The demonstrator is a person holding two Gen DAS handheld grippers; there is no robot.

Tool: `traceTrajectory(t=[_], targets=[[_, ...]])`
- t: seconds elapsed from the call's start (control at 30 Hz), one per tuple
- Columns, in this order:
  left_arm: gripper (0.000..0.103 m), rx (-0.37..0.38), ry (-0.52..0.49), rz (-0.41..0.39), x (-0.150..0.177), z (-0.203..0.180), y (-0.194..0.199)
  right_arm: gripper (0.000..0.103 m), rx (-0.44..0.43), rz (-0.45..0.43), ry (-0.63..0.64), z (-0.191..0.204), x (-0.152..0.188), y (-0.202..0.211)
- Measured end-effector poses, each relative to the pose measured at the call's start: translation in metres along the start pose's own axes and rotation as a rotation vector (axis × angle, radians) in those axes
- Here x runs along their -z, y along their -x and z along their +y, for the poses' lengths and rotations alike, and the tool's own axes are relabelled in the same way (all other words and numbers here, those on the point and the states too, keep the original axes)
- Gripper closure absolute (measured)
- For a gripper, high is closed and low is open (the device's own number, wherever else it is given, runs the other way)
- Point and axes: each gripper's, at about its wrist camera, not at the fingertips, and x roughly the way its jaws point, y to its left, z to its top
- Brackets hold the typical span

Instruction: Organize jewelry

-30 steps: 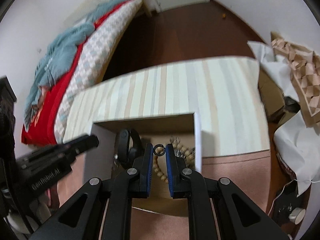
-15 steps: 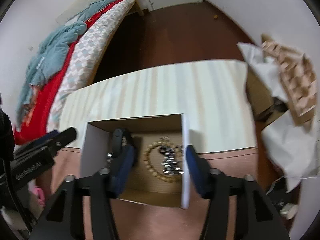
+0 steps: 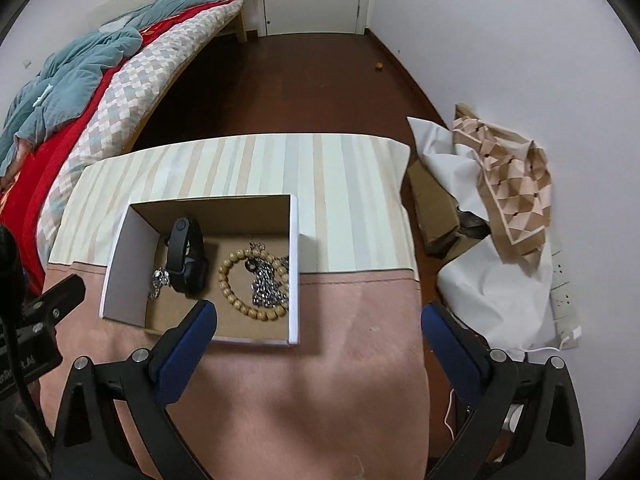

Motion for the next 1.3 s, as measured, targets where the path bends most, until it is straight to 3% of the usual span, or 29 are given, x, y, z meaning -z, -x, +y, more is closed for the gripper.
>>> traceTrajectory(t=[0.23, 0.77, 1.07, 1.3], targets=[[0.002, 0.000, 0.013, -0.078, 0.017, 0.001, 0.059, 0.000, 0.001, -0.052, -0.003, -0.002, 0.014, 0.047], [0.002, 0.014, 0.026, -0.252, 0.052, 0.012, 0.199, 0.000, -0.016, -0.274, -0.015, -0.016, 0.055, 0.212], [0.002, 0.020, 0.034, -0.289, 0.068, 0.019, 0.240, 0.000, -0.019, -0.369, -0.002, -0.013, 0.078, 0.285], [0.002, 0.034, 0.033, -0.285, 0.074, 0.021, 0.253, 0.000, -0.030, -0.380, 0.001, -0.013, 0.091, 0.309]])
